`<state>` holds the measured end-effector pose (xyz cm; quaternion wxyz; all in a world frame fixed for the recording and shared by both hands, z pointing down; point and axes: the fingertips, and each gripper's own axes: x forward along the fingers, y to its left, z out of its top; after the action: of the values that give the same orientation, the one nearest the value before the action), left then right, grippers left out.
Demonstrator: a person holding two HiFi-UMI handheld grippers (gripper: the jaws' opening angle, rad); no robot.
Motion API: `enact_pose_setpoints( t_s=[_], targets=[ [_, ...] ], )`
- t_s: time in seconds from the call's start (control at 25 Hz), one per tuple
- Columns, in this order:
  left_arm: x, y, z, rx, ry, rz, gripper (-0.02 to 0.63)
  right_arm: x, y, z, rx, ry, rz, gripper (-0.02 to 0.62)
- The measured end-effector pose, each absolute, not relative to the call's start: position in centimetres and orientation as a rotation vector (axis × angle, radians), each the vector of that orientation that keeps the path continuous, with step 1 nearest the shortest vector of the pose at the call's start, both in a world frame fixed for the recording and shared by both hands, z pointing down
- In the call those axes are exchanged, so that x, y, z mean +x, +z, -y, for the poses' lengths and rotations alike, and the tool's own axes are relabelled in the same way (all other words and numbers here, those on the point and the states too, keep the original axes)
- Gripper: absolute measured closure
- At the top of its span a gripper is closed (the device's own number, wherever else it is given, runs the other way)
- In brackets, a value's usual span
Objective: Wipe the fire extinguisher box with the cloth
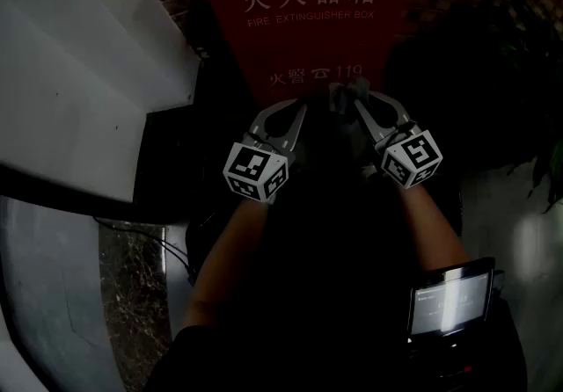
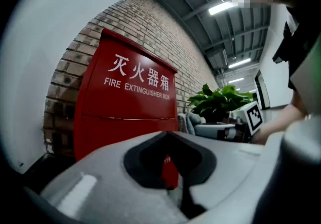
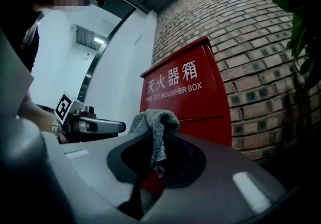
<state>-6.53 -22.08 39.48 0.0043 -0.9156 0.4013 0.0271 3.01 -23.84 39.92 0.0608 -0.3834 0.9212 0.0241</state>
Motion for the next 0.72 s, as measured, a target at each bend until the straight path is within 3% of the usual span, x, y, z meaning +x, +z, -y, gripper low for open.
enact_pose_setpoints(
  t_s=[0.32,0.72],
  targets=[
    [-3.4,37.7,22.4,-2.913,-0.055,-1.277,0.604,6.4,37.7,25.0,-1.3,0.007,-2.682,0.546],
    [5.2,31.4,24.0,-2.885,-0.017,-1.141,0.604,16.3,25.4,32.2,-1.468,0.4,-2.562,0.546]
  ],
)
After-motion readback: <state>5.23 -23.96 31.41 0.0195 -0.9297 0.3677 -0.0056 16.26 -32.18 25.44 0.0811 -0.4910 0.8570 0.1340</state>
